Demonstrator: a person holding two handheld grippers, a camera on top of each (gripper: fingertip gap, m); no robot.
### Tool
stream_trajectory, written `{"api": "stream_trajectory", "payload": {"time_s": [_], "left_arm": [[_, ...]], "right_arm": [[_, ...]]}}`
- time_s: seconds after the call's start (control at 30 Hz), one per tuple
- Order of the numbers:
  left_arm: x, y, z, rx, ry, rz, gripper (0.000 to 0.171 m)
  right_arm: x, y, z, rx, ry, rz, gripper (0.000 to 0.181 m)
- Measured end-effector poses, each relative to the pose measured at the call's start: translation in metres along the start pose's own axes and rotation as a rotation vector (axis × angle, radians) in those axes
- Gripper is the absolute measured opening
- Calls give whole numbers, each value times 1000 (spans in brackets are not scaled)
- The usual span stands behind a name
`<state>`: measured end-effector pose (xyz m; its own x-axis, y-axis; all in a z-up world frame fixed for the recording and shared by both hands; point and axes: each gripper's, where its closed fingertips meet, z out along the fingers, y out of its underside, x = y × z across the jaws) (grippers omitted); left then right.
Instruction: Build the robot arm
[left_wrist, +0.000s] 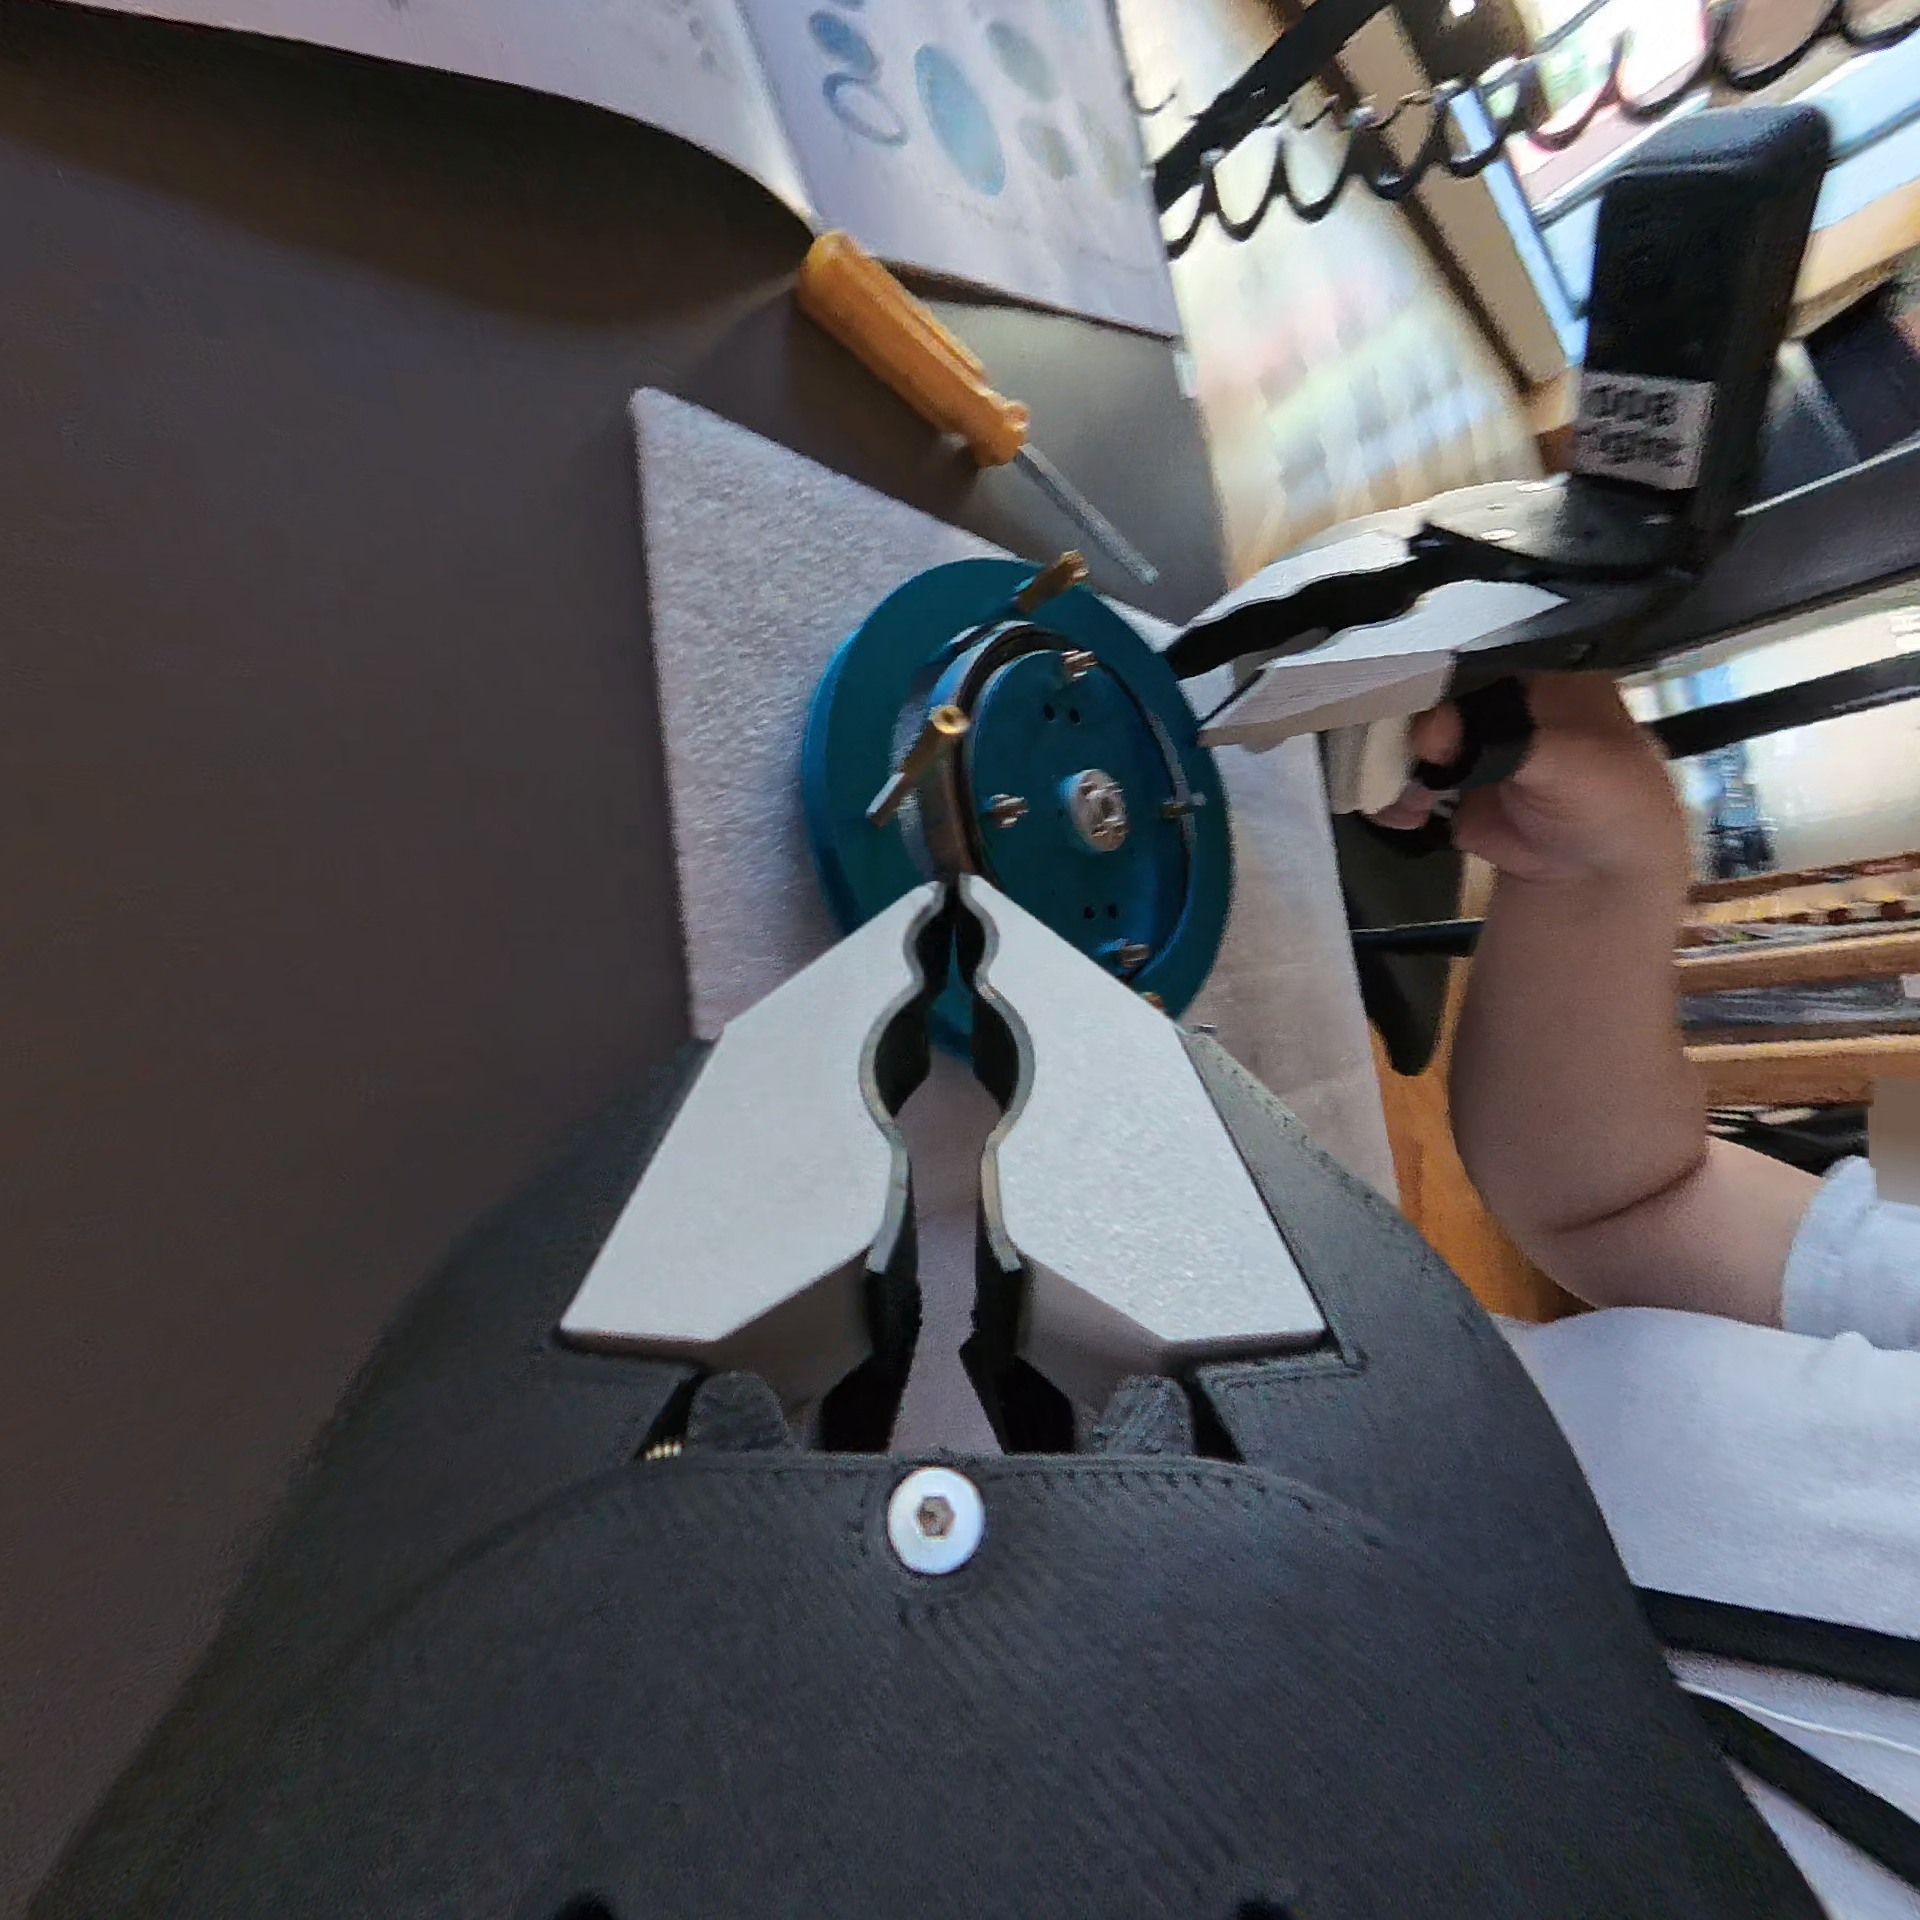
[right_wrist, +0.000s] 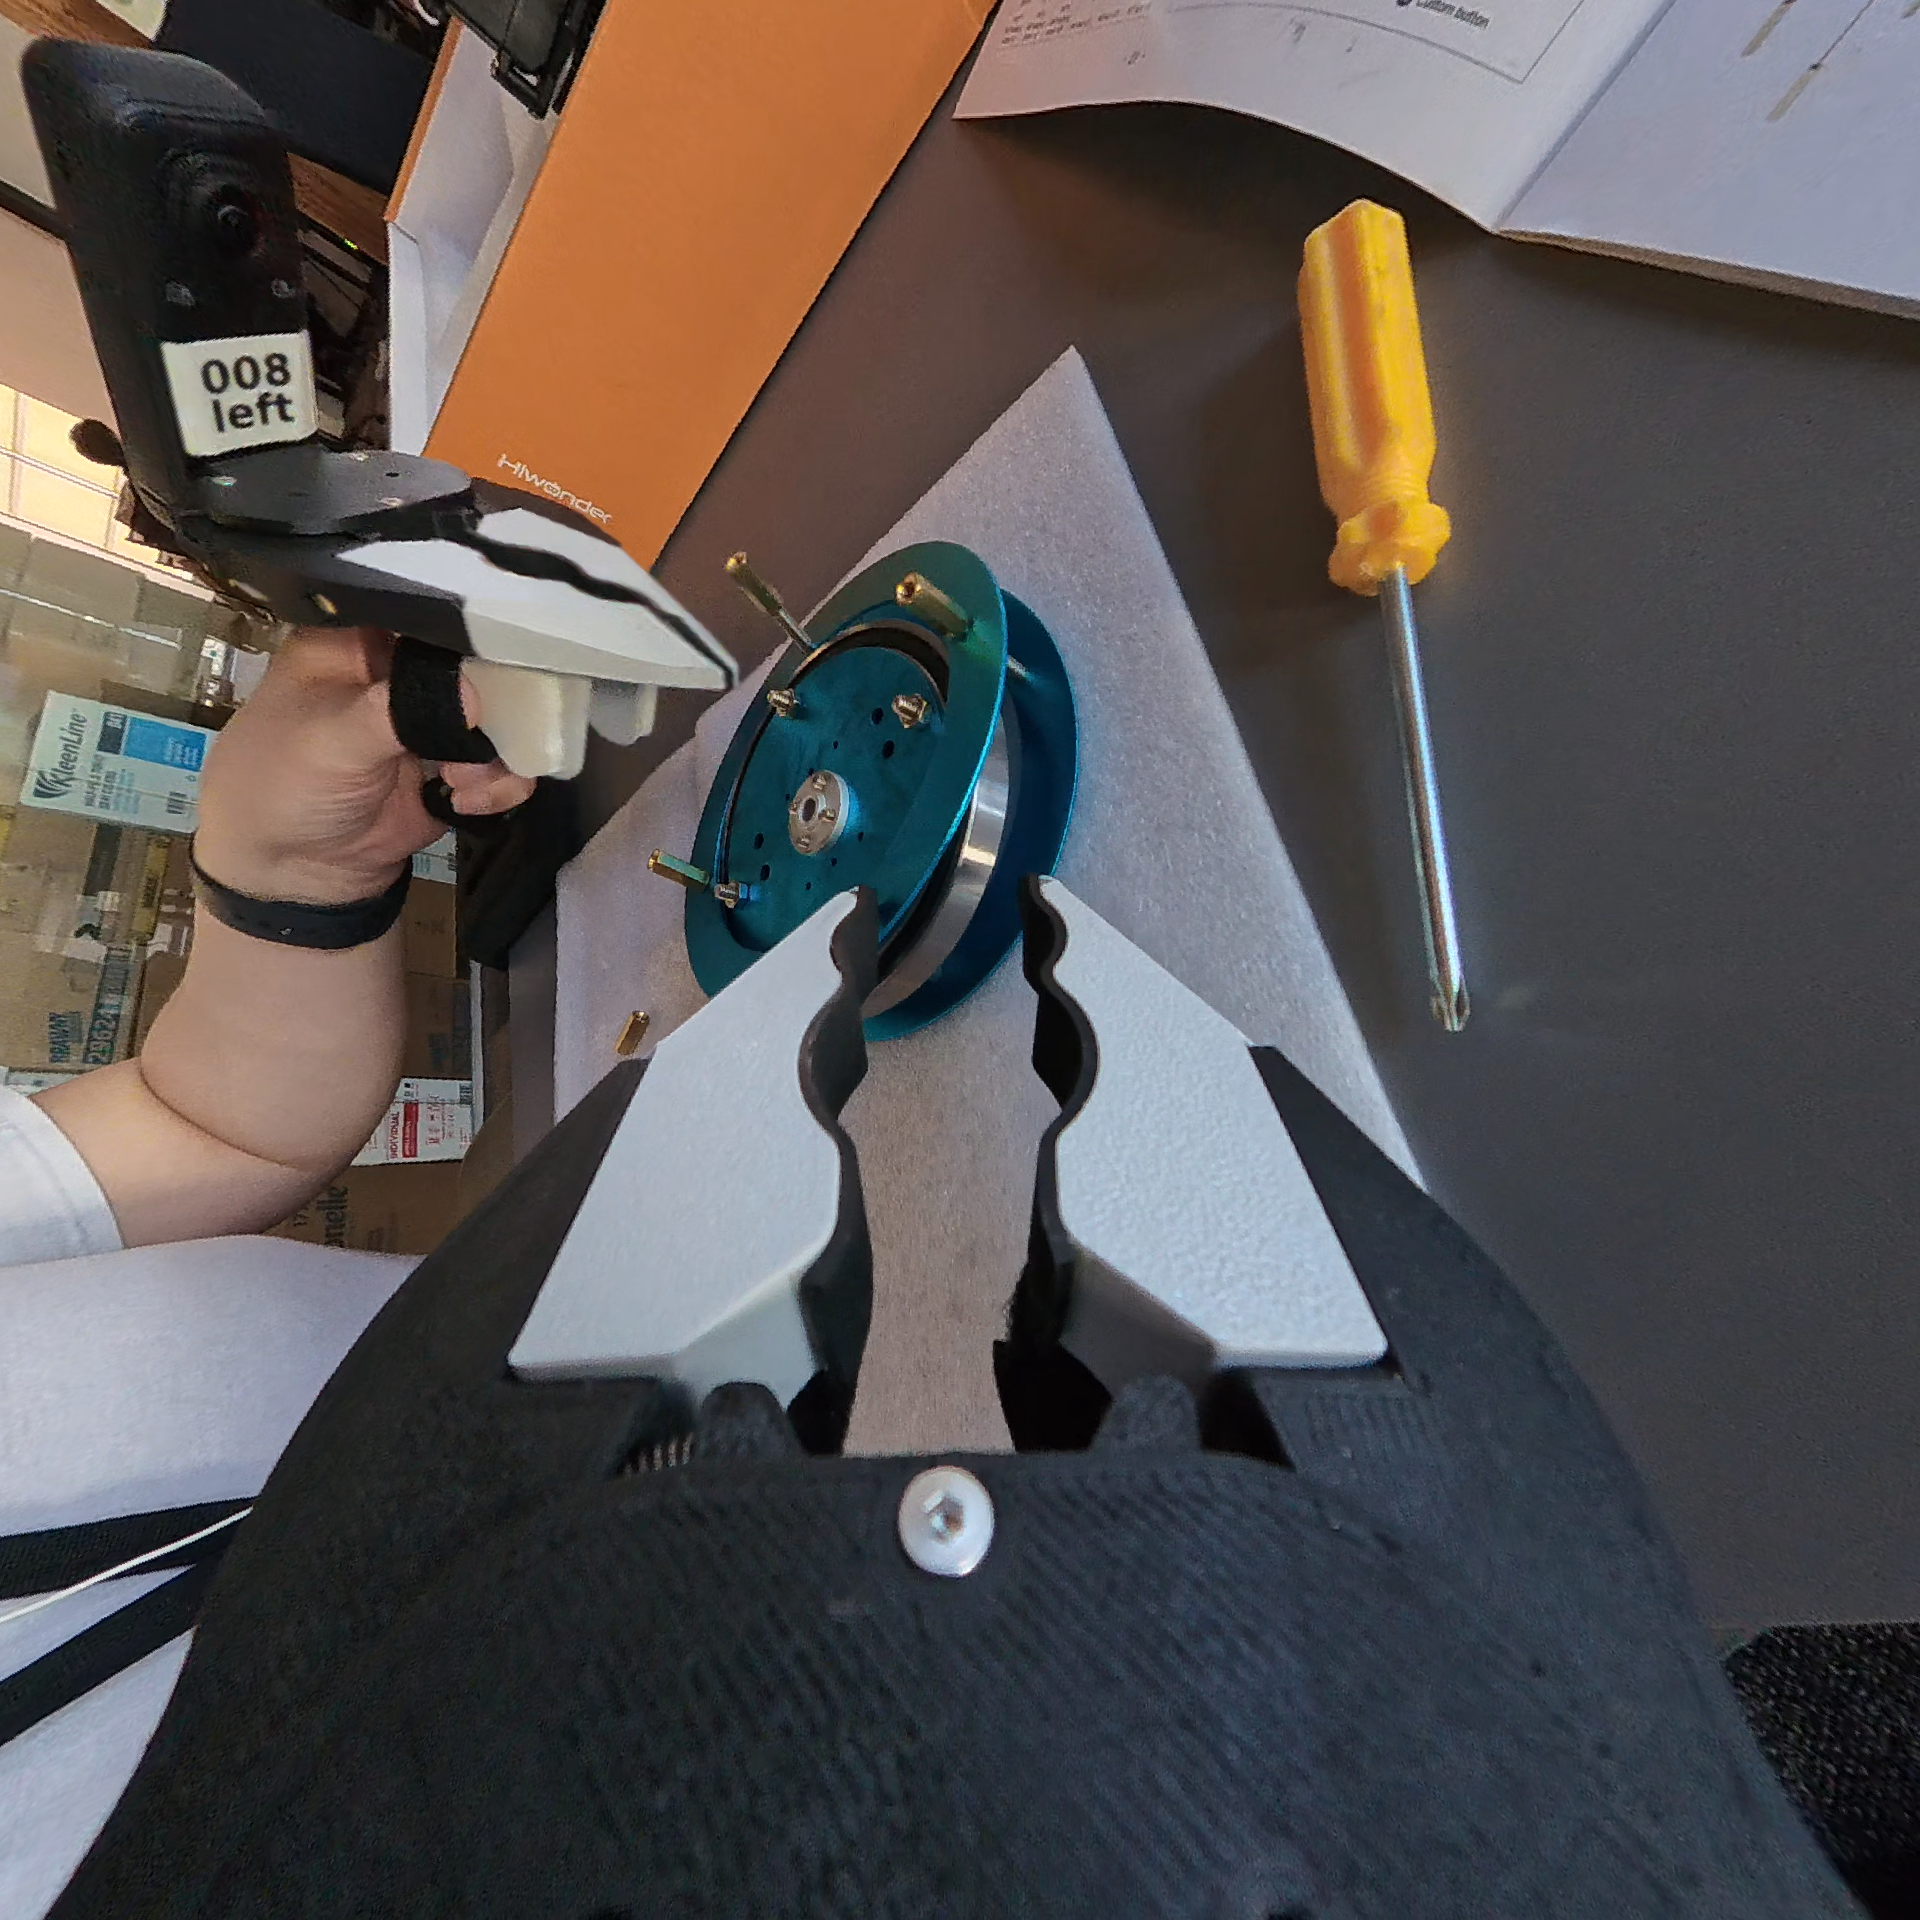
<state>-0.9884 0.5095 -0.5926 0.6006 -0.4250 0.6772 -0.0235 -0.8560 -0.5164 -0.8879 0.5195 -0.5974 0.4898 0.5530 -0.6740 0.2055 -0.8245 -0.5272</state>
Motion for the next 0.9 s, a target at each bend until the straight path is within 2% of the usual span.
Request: {"api": "stream_trajectory", "payload": {"time_s": [0.1, 0.17, 0.23, 0.37, 0.43, 0.5, 0.73, 0.9], "left_arm": [[11, 4, 3, -30, 45, -11, 0], [-3, 5, 2, -43, -51, 9, 0], [-13, -3, -4, 1, -122, 40, 9], [-22, 3, 1, -53, -144, 7, 28], [-24, 3, 3, -52, -147, 4, 21], [-18, 3, 4, -43, -85, -17, 6], [-11, 2, 4, -4, 97, -157, 7], [1, -5, -2, 17, 175, -159, 3]], "right_arm": [[0, 0, 0, 6, -8, 2, 25], [0, 0, 0, 7, -14, 3, 25], [0, 0, 0, 11, -20, 6, 25], [-1, 0, 1, 13, -27, 11, 26], [-1, 0, 2, 14, -24, 5, 26], [-1, 1, 3, 11, -22, 1, 25], [-3, 2, 7, 3, -35, -15, 22], [-2, 3, 8, 1, -48, 6, 21]]}}
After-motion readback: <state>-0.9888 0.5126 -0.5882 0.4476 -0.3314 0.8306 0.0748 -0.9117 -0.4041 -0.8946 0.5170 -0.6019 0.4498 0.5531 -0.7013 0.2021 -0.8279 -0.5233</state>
